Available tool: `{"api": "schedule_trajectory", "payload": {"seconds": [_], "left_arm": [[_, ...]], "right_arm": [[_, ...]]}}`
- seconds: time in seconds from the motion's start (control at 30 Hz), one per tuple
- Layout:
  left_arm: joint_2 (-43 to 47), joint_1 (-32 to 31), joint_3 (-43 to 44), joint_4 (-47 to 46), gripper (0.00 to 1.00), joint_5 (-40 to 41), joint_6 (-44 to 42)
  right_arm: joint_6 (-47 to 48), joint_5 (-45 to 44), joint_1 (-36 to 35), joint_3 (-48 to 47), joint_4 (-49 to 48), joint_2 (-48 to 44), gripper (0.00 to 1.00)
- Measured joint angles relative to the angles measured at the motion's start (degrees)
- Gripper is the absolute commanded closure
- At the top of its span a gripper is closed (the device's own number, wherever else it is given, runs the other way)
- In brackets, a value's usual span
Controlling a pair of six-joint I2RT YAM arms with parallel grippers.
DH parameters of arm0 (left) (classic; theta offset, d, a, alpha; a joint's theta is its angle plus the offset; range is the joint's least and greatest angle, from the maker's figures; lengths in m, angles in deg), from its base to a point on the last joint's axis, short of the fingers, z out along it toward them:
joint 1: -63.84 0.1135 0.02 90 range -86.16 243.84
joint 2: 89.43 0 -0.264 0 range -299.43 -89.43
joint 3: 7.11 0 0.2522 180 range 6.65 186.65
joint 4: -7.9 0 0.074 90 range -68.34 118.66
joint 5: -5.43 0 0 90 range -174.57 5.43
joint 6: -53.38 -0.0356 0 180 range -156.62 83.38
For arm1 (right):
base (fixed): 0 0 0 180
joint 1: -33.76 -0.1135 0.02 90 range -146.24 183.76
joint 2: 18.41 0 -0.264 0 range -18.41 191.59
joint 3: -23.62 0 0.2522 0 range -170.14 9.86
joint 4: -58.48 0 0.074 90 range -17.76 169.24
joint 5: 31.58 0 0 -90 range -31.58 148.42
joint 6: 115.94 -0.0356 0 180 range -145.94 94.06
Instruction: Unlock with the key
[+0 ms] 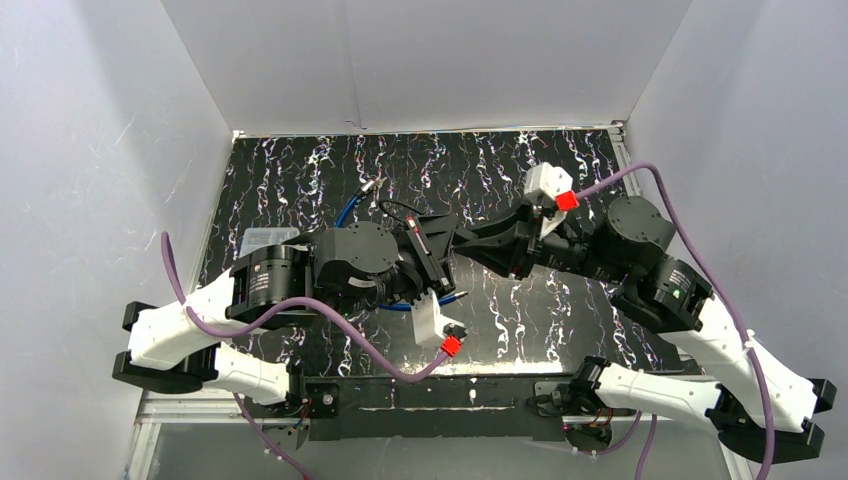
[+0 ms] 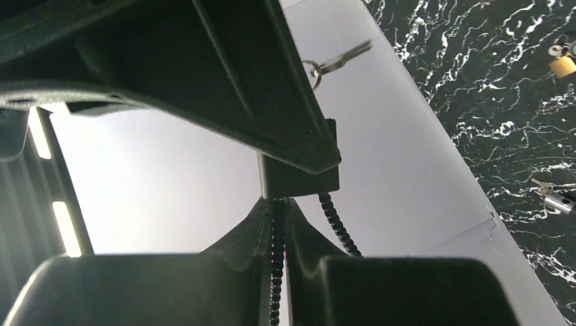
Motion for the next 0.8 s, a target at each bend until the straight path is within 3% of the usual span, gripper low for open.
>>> {"api": "schedule_trajectory", "payload": {"seconds": [0.4,0.5,0.63,0.7,0.77,0.8], "left_arm": [[1.01,0.49,0.32,-6.35,0.98,4.24,0.27],[1.86,0.65,0.04,-7.17,0.75,4.25,0.24],[3.07,0.86,-1.37,-10.45,0.6,4.08,0.79],[3.68,0.95,-2.2,-11.66,0.38,3.86,1.95],[4.02,1.0,-2.48,-11.82,0.08,3.53,4.0],[4.05,1.0,-2.49,-11.78,0.03,3.48,4.97]], "right_arm": [[-4.97,-3.86,-0.02,9.47,-3.52,-8.87,0.99],[-5.03,-4.88,-0.02,9.49,-3.74,-9.24,0.99],[-4.83,-6.55,-0.03,8.65,-2.56,-7.82,0.99],[-4.88,-6.86,-0.02,8.0,-2.01,-6.55,0.99],[-5.12,-6.8,-0.02,7.97,-1.56,-5.61,0.99],[-5.35,-6.69,-0.02,8.03,-1.29,-5.03,0.99]]}}
